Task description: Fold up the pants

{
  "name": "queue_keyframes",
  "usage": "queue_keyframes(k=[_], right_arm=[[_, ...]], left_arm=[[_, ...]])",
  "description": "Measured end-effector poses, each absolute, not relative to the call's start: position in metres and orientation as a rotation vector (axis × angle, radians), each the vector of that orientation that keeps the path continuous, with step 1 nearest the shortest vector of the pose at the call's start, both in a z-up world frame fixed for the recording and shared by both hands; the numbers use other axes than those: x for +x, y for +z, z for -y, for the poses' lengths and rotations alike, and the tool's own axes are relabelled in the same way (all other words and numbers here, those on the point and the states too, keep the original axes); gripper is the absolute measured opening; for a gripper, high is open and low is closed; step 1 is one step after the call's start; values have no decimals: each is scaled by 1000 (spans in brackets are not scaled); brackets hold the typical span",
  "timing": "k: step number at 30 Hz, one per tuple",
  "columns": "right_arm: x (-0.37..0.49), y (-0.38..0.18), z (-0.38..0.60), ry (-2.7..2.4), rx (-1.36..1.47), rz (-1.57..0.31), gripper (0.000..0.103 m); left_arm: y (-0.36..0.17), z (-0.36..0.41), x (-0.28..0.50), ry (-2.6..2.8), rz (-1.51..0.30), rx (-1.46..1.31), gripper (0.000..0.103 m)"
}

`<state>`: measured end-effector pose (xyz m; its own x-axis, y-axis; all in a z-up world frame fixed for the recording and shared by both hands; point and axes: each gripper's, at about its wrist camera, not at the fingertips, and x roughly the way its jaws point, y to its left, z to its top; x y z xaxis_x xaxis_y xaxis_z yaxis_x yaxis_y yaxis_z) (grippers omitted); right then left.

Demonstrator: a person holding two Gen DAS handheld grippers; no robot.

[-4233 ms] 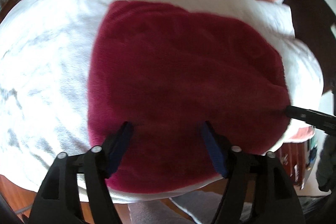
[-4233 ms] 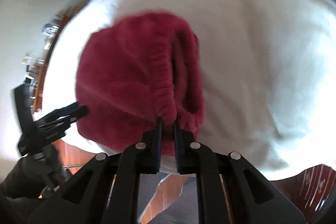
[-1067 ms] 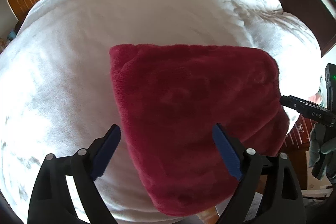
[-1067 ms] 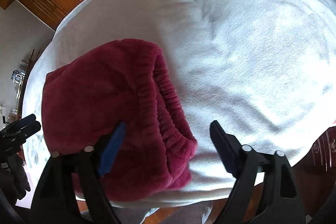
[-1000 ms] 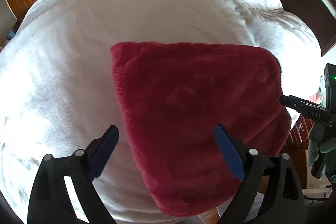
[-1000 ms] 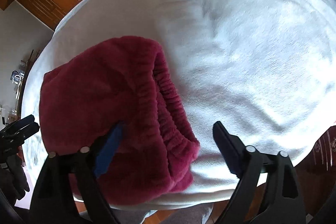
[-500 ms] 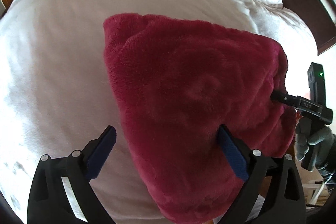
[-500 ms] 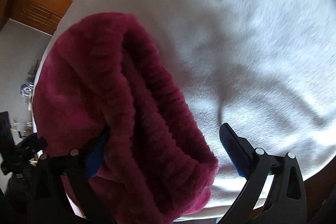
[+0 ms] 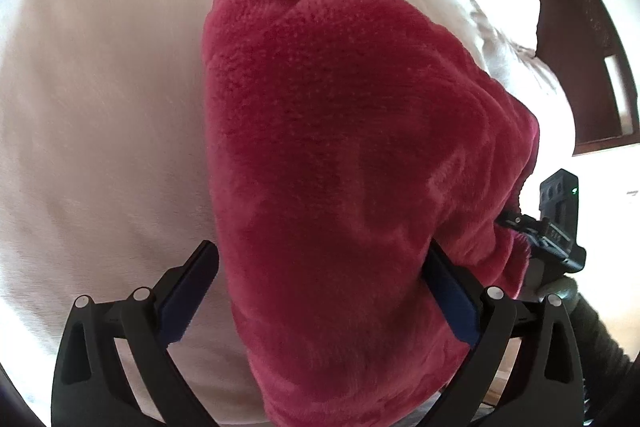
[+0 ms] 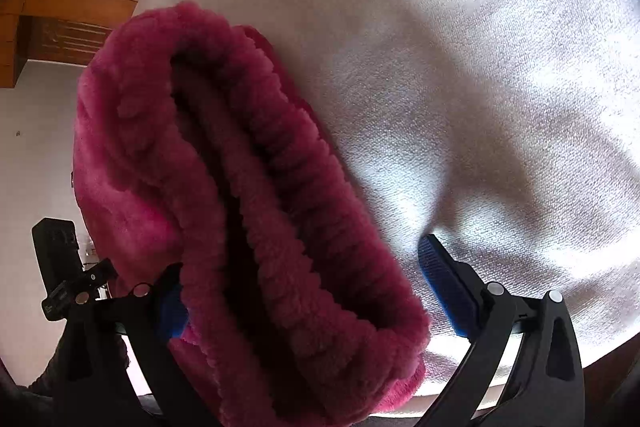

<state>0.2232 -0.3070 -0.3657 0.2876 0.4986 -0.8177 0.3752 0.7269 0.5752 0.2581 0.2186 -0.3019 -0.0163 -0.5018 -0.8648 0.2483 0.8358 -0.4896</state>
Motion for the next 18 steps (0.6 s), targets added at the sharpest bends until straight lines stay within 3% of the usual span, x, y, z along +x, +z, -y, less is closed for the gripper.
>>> queue_keyframes(k=[3, 5, 10, 14, 18], right_arm=[[225, -366, 305, 92, 831, -1319, 95], [223, -364, 302, 110, 864, -1309, 79], [223, -349, 294, 109, 866, -1304, 64], [221, -338, 292, 100, 861, -1300, 53], [216, -323, 287, 90, 861, -1281, 49]], left_arm=[[-311, -224, 260, -610, -1512, -298, 98], [-318, -227, 262, -614, -1546, -372, 98], [-329, -235, 260, -617, -1582, -499, 98], [-327, -236, 255, -661, -1580, -540, 85], [-320, -243, 253, -672, -1571, -550, 67]])
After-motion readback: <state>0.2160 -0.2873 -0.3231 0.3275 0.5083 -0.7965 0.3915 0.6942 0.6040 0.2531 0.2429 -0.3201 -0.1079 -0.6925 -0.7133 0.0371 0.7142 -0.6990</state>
